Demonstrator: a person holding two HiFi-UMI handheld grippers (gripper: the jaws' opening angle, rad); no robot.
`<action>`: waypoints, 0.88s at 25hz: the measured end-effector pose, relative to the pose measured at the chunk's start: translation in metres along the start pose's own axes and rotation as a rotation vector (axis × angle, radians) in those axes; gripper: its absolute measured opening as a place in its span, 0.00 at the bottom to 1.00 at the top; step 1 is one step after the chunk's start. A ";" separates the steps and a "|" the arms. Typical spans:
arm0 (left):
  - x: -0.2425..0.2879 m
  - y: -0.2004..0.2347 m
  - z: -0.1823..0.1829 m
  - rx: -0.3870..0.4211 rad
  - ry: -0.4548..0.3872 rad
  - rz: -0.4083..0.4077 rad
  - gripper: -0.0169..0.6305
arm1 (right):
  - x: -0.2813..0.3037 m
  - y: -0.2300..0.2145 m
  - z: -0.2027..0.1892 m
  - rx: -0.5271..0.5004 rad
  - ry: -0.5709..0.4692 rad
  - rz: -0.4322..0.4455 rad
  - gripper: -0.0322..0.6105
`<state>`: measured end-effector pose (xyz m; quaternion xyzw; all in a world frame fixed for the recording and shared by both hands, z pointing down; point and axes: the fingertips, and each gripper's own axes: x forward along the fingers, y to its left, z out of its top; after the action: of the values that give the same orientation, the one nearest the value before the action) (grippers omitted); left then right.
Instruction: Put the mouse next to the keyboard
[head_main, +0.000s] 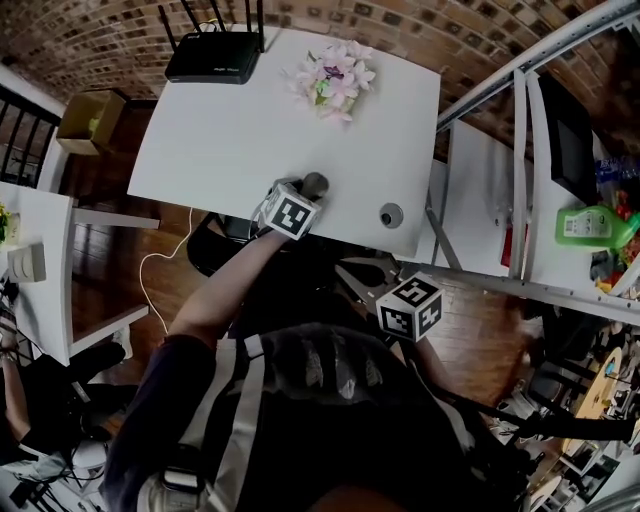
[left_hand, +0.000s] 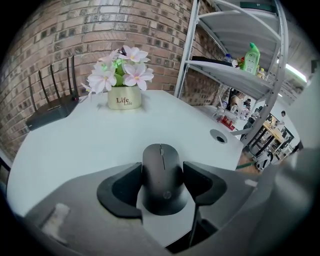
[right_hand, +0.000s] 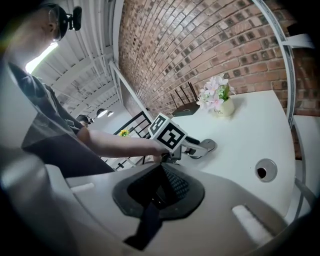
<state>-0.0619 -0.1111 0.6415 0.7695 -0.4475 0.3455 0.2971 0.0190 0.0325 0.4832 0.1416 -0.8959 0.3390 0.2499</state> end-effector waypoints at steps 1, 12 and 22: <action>0.001 0.001 -0.003 -0.005 0.004 -0.012 0.44 | 0.001 0.001 0.001 0.000 0.000 -0.006 0.06; -0.015 0.038 -0.007 0.010 -0.020 -0.001 0.44 | 0.020 0.011 0.014 0.007 0.000 -0.050 0.06; -0.032 0.075 -0.019 -0.005 -0.040 0.013 0.44 | 0.048 0.028 0.025 -0.021 0.013 -0.054 0.06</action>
<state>-0.1456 -0.1134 0.6384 0.7727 -0.4591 0.3307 0.2878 -0.0418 0.0320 0.4776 0.1609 -0.8936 0.3235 0.2664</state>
